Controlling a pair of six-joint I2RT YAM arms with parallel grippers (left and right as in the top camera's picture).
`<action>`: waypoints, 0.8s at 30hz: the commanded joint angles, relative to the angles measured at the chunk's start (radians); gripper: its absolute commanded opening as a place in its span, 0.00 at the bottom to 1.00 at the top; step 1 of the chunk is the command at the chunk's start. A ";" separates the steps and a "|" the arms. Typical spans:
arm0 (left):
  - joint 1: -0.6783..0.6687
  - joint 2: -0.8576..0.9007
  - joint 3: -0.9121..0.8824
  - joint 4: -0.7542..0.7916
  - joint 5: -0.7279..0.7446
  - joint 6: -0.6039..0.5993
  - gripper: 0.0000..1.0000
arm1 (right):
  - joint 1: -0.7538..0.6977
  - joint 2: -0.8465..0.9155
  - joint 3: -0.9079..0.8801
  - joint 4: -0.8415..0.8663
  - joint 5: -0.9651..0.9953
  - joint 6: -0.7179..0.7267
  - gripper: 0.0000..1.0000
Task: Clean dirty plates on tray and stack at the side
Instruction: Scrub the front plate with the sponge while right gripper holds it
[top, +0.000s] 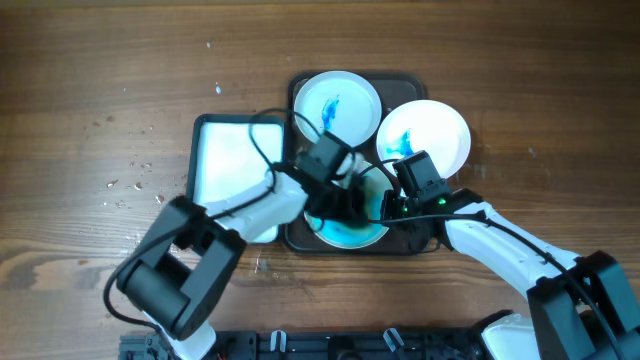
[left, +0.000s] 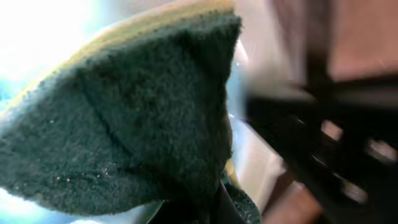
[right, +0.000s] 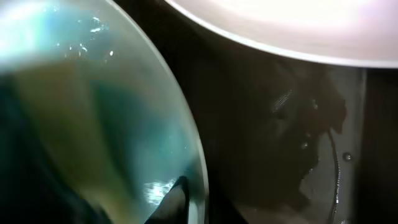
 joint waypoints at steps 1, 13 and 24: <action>-0.029 0.012 -0.011 -0.023 0.074 0.016 0.04 | 0.003 0.011 0.006 0.000 -0.003 -0.014 0.11; 0.204 0.000 -0.008 -0.314 -0.495 0.053 0.04 | 0.003 0.011 0.006 -0.002 -0.007 -0.015 0.09; 0.013 0.115 -0.008 0.161 0.073 -0.112 0.04 | 0.003 0.011 0.006 -0.003 -0.010 -0.014 0.08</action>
